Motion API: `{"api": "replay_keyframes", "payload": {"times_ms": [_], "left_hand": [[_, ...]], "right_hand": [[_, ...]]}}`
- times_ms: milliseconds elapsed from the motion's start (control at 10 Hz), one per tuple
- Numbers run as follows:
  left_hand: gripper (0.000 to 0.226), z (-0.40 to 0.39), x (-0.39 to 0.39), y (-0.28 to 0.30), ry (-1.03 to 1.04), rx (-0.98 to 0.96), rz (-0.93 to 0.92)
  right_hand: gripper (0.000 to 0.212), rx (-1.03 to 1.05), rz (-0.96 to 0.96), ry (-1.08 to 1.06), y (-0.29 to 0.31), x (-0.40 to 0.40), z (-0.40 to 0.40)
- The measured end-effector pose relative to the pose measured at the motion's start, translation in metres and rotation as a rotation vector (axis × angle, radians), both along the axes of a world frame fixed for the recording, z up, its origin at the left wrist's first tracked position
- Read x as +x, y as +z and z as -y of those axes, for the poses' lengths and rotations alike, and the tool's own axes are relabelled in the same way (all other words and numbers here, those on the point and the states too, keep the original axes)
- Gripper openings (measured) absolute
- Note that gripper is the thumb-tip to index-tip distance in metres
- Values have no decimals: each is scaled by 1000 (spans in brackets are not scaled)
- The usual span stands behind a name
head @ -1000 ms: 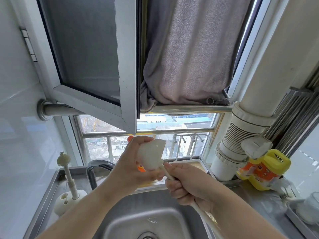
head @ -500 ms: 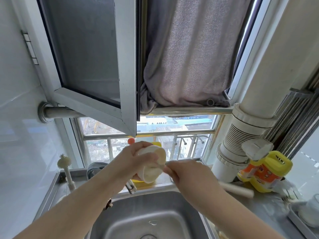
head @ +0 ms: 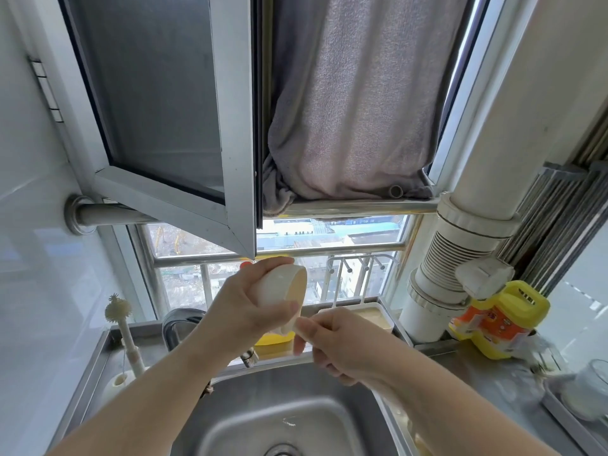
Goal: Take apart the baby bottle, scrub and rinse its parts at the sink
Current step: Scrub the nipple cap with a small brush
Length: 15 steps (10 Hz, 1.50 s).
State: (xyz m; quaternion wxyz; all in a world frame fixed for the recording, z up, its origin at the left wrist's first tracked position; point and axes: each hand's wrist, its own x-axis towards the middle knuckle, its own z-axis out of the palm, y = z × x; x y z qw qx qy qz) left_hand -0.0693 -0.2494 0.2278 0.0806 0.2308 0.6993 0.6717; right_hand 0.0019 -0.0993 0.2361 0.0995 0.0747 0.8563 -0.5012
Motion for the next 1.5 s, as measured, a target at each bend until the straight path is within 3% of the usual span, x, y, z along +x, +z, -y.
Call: {"api": "replay_keyframes", "payload": {"times_ms": [100, 200, 300, 400, 500, 600, 700, 900, 1000, 1100, 1200, 1300, 1400, 1500], "left_hand": [[45, 2, -3, 3, -37, -6, 120], [44, 4, -4, 10, -66, -27, 121], [48, 6, -1, 10, -53, -23, 28], [49, 9, 2, 7, -74, 49, -4], [48, 9, 0, 7, -61, 77, 13], [53, 6, -2, 2, -57, 29, 74], [54, 3, -3, -2, -49, 28, 102], [48, 6, 3, -20, -12, 23, 49], [53, 7, 5, -34, 7, 32, 69], [72, 5, 9, -47, -2, -32, 37], [80, 5, 11, -51, -8, -143, -8], [80, 10, 11, -46, -99, -143, 21], [64, 10, 12, -38, -108, -23, 188], [48, 8, 14, -36, -104, -21, 324]], "right_hand": [[19, 1120, -627, -65, -7, -5, -22], [18, 1223, -744, -96, -4, -1, -20], [25, 536, -348, -12, -2, 3, -9], [35, -295, 209, 110, 4, 10, -7], [34, -312, 188, 50, 1, 8, -9], [19, 787, -398, -39, -8, -1, -17], [16, 1169, -695, -128, -9, 2, -18], [34, 220, 2, 57, -19, 14, 0], [36, -328, 274, 27, -17, 18, 0], [36, -623, 329, -68, -21, 17, -2], [35, -685, 350, -59, -23, 17, -3], [35, -527, 334, 7, -23, 20, -3], [36, 4, 188, 87, -18, 21, 0], [34, 752, -86, 65, -8, 18, 0]]}}
